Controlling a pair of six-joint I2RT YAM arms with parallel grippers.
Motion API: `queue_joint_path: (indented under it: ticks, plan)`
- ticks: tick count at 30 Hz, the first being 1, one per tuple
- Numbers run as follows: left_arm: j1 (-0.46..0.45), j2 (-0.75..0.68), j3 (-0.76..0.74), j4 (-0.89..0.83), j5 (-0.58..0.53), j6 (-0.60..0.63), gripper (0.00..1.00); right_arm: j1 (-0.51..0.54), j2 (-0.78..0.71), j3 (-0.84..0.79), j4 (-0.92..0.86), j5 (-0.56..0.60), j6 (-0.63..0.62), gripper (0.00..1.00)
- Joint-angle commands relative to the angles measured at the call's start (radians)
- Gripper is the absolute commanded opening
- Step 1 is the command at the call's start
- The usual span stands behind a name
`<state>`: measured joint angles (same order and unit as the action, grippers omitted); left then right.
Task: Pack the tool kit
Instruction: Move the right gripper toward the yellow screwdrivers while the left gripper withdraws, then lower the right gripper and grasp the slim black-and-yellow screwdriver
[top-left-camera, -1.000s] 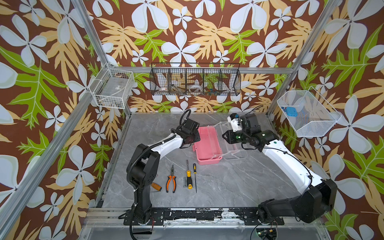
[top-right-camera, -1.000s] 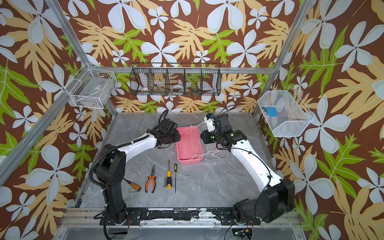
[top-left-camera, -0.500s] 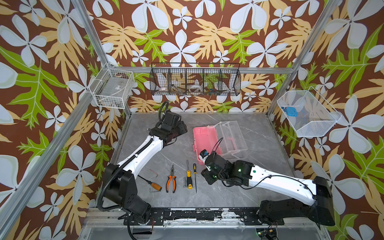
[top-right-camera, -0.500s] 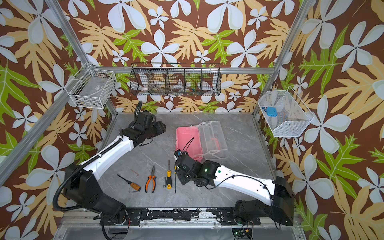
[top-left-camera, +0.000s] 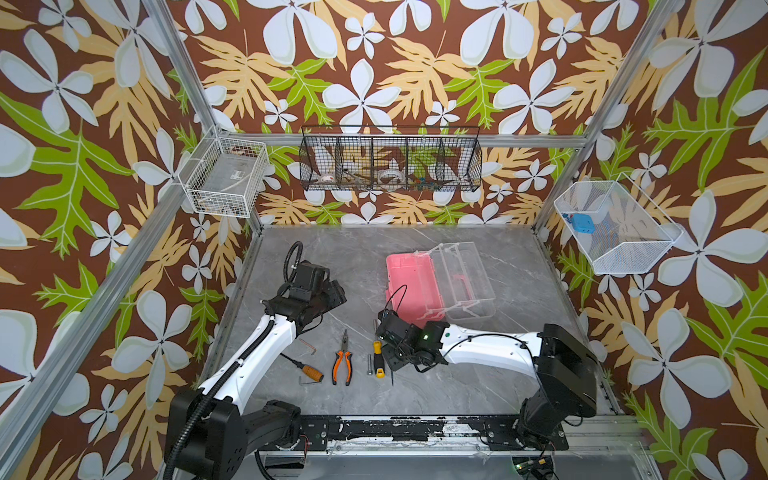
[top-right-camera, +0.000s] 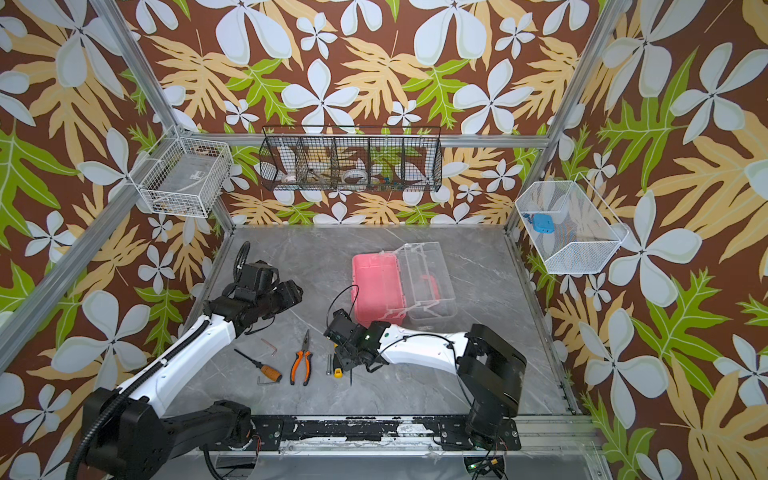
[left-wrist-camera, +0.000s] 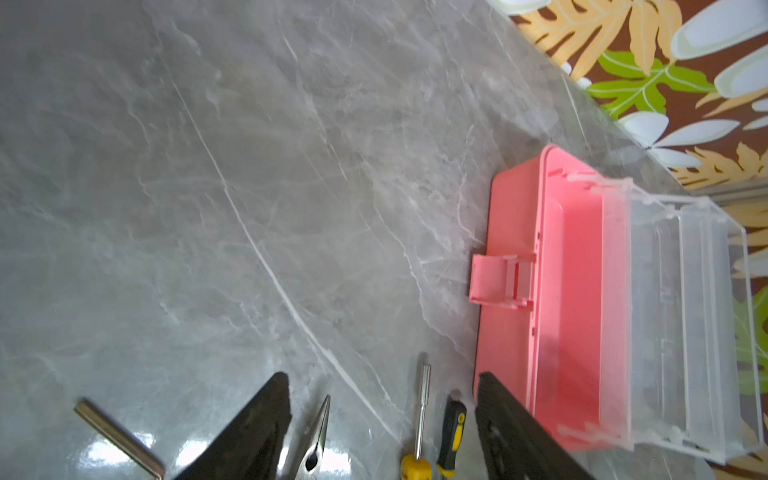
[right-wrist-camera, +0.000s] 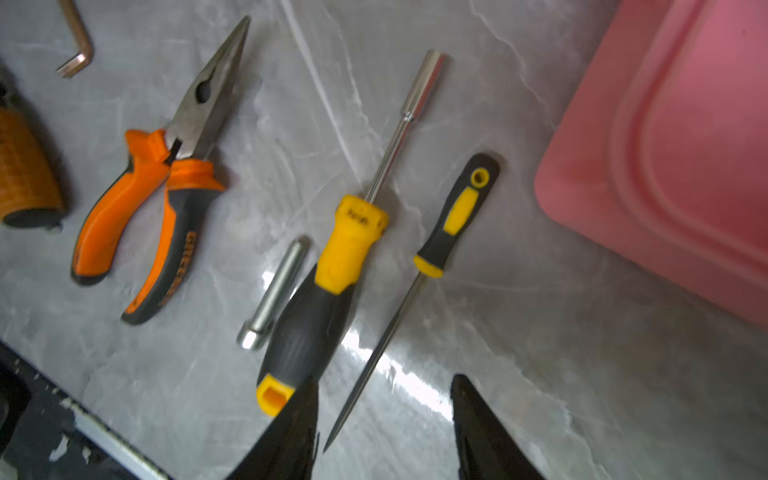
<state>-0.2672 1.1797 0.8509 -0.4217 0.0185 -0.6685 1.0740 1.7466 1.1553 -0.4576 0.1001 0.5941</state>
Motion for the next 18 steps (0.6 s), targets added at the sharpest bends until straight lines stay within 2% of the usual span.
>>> queue_joint_path:
  ticks: [1, 6, 11, 18]
  plan:
    - [0.007, -0.034, -0.042, -0.006, 0.052, 0.045, 0.75, -0.026, 0.078, 0.067, 0.018, -0.004, 0.006, 0.54]
    - [0.009, -0.021, -0.059, -0.007, 0.112, 0.078, 0.81, -0.055, 0.220, 0.204, -0.043, 0.015, 0.024, 0.51]
    - [0.008, -0.008, -0.062, 0.021, 0.160, 0.085, 0.82, -0.055, 0.278, 0.249, -0.070, 0.027, 0.063, 0.47]
    - [0.010, -0.011, -0.086, 0.038, 0.166, 0.100, 0.82, -0.055, 0.220, 0.213, -0.055, 0.013, 0.087, 0.48]
